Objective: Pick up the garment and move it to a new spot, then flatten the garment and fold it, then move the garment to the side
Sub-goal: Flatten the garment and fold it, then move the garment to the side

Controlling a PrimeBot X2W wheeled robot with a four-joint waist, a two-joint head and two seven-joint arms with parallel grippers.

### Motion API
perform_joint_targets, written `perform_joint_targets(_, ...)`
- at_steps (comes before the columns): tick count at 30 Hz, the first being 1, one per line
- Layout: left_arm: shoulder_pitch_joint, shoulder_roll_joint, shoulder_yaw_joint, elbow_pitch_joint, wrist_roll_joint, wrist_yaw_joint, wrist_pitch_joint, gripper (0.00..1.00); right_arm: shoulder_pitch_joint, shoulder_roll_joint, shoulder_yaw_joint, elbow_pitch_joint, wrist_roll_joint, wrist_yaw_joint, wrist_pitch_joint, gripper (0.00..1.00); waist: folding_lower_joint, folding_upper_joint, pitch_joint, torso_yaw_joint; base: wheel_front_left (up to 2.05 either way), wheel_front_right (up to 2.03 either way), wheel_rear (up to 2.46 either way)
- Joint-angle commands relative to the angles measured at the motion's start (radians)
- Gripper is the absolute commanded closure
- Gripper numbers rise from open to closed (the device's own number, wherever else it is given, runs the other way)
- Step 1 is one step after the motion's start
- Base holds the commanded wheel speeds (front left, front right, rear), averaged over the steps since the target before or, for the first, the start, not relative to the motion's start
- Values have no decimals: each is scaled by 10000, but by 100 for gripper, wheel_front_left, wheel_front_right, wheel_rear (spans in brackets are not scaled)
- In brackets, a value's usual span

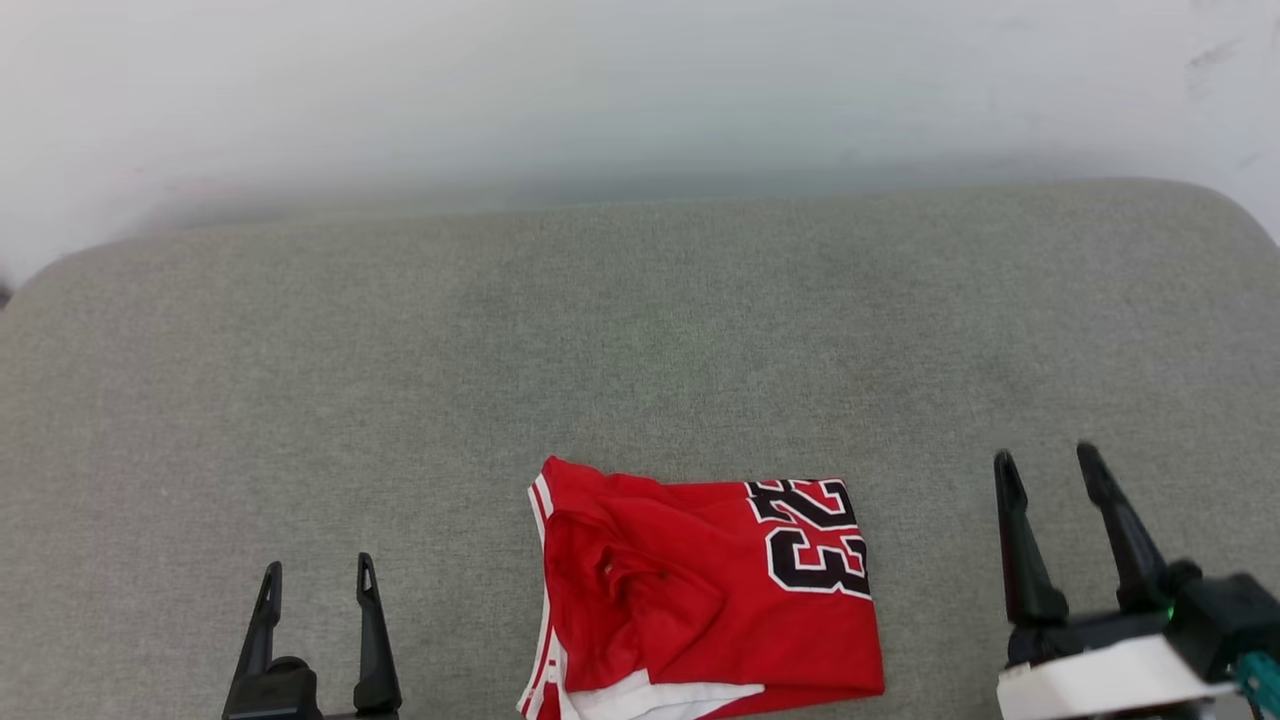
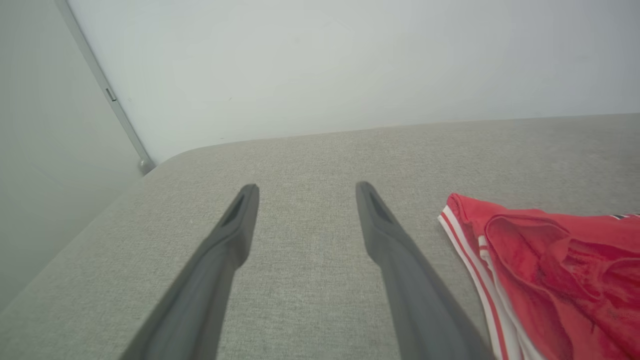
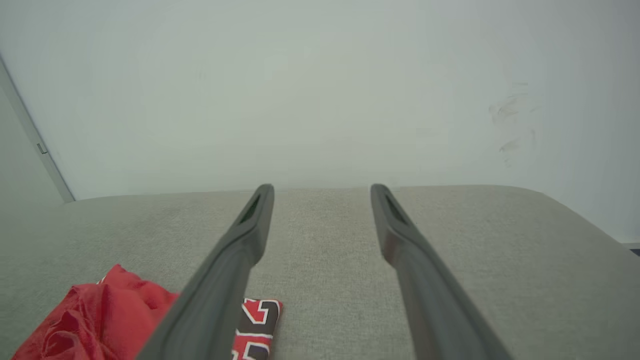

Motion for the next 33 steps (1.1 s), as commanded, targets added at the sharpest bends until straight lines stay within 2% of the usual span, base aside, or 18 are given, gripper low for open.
perform_joint_targets(1,146,-9,-21,3,-24,-53,-21,0,311,89,-45,-109,56,-8,-13,0,0,0,-143,36,0,0,0)
perform_joint_targets(8,450,-52,32,69,-70,-197,-21,0,1305,202,-94,-250,-47,-8,-14,0,0,0,-533,104,0,0,0)
perform_joint_targets(14,597,-50,21,80,-113,-516,-21,0,1618,232,-26,-267,16,-8,-14,0,0,0,-646,153,0,0,0)
perform_joint_targets(20,590,-88,81,91,-124,-665,-21,0,1501,240,-76,-253,51,-8,-15,0,0,0,-654,223,0,0,0)
perform_joint_targets(24,539,-116,145,75,-167,-679,-21,0,710,220,-383,-624,-156,-8,-15,0,0,0,-570,196,0,0,0)
perform_joint_targets(29,435,-141,162,105,-141,-736,-21,0,-588,-454,-140,-840,-378,-6,-15,0,0,0,-421,115,0,0,0)
perform_joint_targets(33,301,-162,130,125,-92,-775,-21,0,-2072,-1303,577,-313,44,-6,144,0,0,0,-287,113,0,0,0)
